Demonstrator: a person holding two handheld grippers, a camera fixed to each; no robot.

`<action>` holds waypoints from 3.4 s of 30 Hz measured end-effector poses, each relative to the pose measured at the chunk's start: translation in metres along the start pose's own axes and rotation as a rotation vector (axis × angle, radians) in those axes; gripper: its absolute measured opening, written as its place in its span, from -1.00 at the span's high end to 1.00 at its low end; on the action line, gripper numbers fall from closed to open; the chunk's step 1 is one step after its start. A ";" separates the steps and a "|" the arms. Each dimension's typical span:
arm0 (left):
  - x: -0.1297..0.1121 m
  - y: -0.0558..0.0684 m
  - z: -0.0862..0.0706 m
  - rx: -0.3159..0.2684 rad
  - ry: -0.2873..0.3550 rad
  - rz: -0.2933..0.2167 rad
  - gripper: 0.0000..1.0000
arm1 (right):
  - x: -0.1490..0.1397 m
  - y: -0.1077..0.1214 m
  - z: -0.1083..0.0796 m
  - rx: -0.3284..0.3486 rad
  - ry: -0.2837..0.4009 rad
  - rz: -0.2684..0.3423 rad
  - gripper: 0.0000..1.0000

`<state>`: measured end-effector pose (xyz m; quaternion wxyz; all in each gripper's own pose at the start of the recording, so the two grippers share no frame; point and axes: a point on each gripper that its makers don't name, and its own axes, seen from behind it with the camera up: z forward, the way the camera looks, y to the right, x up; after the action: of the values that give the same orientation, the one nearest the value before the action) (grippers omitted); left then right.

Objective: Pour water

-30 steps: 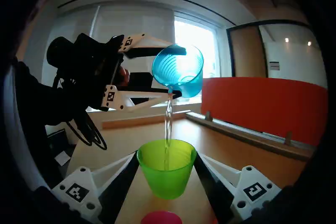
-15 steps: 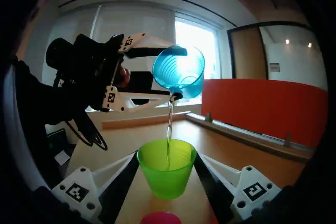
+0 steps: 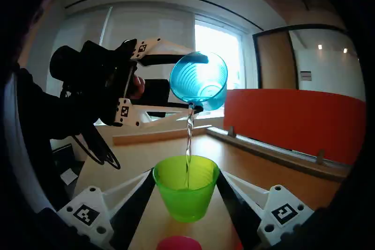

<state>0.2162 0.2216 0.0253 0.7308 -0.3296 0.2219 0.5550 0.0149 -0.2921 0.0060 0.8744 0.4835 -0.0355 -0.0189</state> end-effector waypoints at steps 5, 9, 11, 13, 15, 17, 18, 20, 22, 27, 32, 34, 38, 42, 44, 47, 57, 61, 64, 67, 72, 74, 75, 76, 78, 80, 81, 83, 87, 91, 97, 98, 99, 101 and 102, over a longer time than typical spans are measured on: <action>-0.001 -0.002 0.000 -0.001 -0.006 0.019 -0.69 | 0.000 0.001 -0.001 -0.002 0.001 -0.001 -0.85; -0.001 -0.002 0.000 0.001 -0.008 0.033 -0.69 | 0.000 0.001 -0.001 -0.002 0.002 -0.002 -0.85; -0.001 -0.002 0.001 0.001 -0.008 0.036 -0.69 | 0.000 0.001 -0.001 -0.002 0.003 -0.003 -0.85; -0.001 -0.003 0.001 0.002 -0.009 0.041 -0.69 | 0.000 0.001 -0.001 -0.002 0.002 -0.004 -0.85; -0.001 -0.003 0.001 0.003 -0.009 0.047 -0.69 | 0.000 0.001 -0.001 -0.003 0.002 -0.005 -0.85; -0.001 -0.003 0.000 0.003 -0.010 0.056 -0.69 | 0.000 0.001 -0.001 -0.003 0.003 -0.005 -0.85; -0.001 -0.002 0.000 0.002 -0.011 0.061 -0.69 | 0.000 0.001 -0.001 -0.003 0.003 -0.005 -0.85; -0.001 -0.001 0.001 -0.001 -0.013 0.068 -0.69 | 0.001 0.001 -0.001 -0.003 0.003 -0.006 -0.85; -0.001 -0.001 0.001 -0.001 -0.014 0.075 -0.69 | 0.002 0.000 -0.001 -0.002 0.004 -0.007 -0.85; 0.000 -0.001 0.002 0.000 -0.012 0.089 -0.69 | 0.002 -0.001 0.000 -0.001 0.005 -0.011 -0.85; 0.001 -0.003 0.002 0.002 -0.011 0.112 -0.69 | 0.003 -0.001 0.000 -0.002 0.004 -0.013 -0.85; 0.001 -0.004 0.002 0.003 -0.010 0.121 -0.69 | 0.002 -0.001 0.000 -0.002 0.004 -0.013 -0.85; 0.002 -0.006 0.002 0.007 -0.008 0.138 -0.69 | 0.002 -0.001 0.000 -0.004 0.003 -0.014 -0.85; 0.001 -0.007 0.003 0.008 -0.009 0.154 -0.69 | 0.002 -0.001 0.000 -0.005 0.003 -0.014 -0.85; 0.001 -0.006 0.003 0.005 -0.010 0.159 -0.69 | 0.002 -0.001 0.001 -0.004 0.004 -0.014 -0.85; 0.001 -0.007 0.003 0.007 -0.012 0.172 -0.69 | 0.002 -0.002 0.002 -0.003 0.002 -0.015 -0.85; 0.003 -0.013 0.001 0.015 -0.013 0.199 -0.69 | 0.003 -0.001 0.003 -0.003 0.002 -0.018 -0.85; 0.002 -0.015 0.002 0.010 -0.013 0.211 -0.69 | 0.003 -0.002 0.004 -0.002 0.001 -0.020 -0.85; 0.002 -0.015 0.003 0.010 -0.013 0.222 -0.69 | 0.003 -0.002 0.004 -0.002 0.000 -0.021 -0.85; 0.002 -0.015 0.003 0.012 -0.014 0.232 -0.69 | 0.004 -0.001 0.004 -0.003 0.002 -0.021 -0.85; 0.002 -0.014 0.003 0.009 -0.016 0.244 -0.69 | 0.005 -0.001 0.004 -0.004 0.004 -0.020 -0.85; 0.002 -0.013 0.003 0.008 -0.017 0.250 -0.69 | 0.005 -0.001 0.004 -0.003 0.004 -0.021 -0.85; 0.002 -0.013 0.003 0.008 -0.017 0.254 -0.69 | 0.006 -0.001 0.004 -0.003 0.004 -0.021 -0.85; 0.002 -0.013 0.003 0.008 -0.018 0.260 -0.69 | 0.006 -0.001 0.004 -0.003 0.005 -0.021 -0.85; 0.002 -0.013 0.004 0.008 -0.019 0.270 -0.69 | 0.006 -0.002 0.005 -0.003 0.006 -0.021 -0.85; 0.001 -0.013 0.004 0.007 -0.020 0.278 -0.69 | 0.006 -0.001 0.005 -0.004 0.006 -0.021 -0.85; 0.001 -0.013 0.004 0.007 -0.021 0.282 -0.69 | 0.006 -0.001 0.005 -0.004 0.006 -0.021 -0.85; 0.001 -0.012 0.004 0.006 -0.023 0.288 -0.69 | 0.007 -0.001 0.005 -0.005 0.006 -0.020 -0.85; 0.001 -0.010 0.004 0.003 -0.025 0.301 -0.69 | 0.007 0.000 0.005 -0.007 0.007 -0.020 -0.85; 0.001 -0.008 0.003 0.002 -0.026 0.303 -0.69 | 0.007 0.001 0.004 -0.008 0.008 -0.020 -0.85; 0.003 -0.005 0.002 0.002 -0.024 0.303 -0.69 | 0.007 0.002 0.004 -0.009 0.010 -0.019 -0.84; 0.003 -0.004 0.003 0.001 -0.023 0.304 -0.69 | 0.006 0.002 0.004 -0.010 0.010 -0.019 -0.85; 0.003 -0.003 0.003 0.001 -0.023 0.305 -0.69 | 0.006 0.002 0.004 -0.010 0.010 -0.019 -0.85; 0.004 -0.001 0.003 0.000 -0.021 0.308 -0.69 | 0.006 0.003 0.003 -0.011 0.011 -0.018 -0.85; 0.005 -0.001 0.003 0.000 -0.019 0.308 -0.69 | 0.006 0.003 0.003 -0.011 0.011 -0.018 -0.85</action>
<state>0.2181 0.2268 0.0238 0.6393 -0.2861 0.2629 0.6636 0.0203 -0.2937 0.0108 0.8771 0.4790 -0.0261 -0.0242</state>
